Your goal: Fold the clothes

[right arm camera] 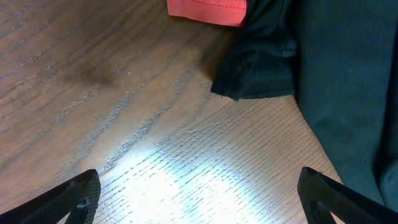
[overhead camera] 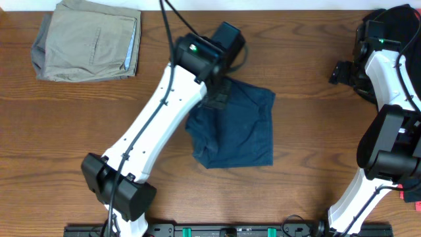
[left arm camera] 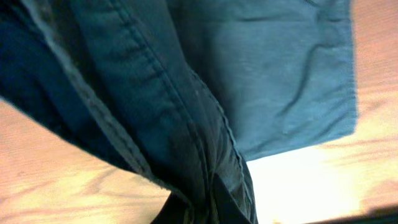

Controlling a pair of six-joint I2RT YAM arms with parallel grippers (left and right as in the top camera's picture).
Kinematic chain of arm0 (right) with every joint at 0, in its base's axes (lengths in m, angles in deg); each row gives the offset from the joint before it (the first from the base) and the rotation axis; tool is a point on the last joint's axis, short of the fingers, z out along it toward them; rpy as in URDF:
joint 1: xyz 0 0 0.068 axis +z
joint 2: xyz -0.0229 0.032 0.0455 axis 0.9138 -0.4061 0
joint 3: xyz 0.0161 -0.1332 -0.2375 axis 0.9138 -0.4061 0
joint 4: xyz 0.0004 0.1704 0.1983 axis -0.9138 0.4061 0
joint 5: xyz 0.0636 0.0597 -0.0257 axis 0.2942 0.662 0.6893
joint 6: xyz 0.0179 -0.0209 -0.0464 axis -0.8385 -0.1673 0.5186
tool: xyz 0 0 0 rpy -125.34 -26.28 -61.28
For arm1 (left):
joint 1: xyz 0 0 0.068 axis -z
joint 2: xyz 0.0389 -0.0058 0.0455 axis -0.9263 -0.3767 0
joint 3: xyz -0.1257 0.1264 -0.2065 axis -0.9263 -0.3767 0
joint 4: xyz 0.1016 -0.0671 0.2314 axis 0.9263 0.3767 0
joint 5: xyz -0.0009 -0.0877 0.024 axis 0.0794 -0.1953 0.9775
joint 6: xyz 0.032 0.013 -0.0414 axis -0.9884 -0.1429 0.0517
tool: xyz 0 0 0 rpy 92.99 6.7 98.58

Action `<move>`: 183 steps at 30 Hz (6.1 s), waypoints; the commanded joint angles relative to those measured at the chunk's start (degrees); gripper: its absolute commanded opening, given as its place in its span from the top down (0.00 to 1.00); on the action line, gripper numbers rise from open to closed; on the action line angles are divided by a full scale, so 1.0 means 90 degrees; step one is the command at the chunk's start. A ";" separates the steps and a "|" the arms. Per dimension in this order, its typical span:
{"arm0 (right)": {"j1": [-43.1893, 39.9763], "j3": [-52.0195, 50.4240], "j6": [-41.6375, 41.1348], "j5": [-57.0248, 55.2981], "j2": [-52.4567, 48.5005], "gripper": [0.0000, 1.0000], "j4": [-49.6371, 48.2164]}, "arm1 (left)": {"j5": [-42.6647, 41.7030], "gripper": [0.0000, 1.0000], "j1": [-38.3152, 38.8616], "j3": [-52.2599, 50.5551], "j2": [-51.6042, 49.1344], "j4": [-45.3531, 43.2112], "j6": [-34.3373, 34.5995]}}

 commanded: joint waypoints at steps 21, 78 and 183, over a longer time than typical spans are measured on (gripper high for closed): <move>0.0024 0.0007 -0.0114 -0.0051 -0.0029 0.01 0.0007 | -0.2178 0.94 0.0578 -0.2606 0.0017 -0.2890 0.0085; 0.0019 0.0007 -0.0112 -0.0051 -0.0029 0.01 0.0007 | -0.2159 0.94 0.0600 -0.4634 -0.0007 -0.3798 0.0420; 0.0019 0.0007 -0.0114 -0.0051 -0.0029 0.01 0.0007 | -0.1826 0.94 -0.0104 -0.6409 0.2499 -0.3832 0.0772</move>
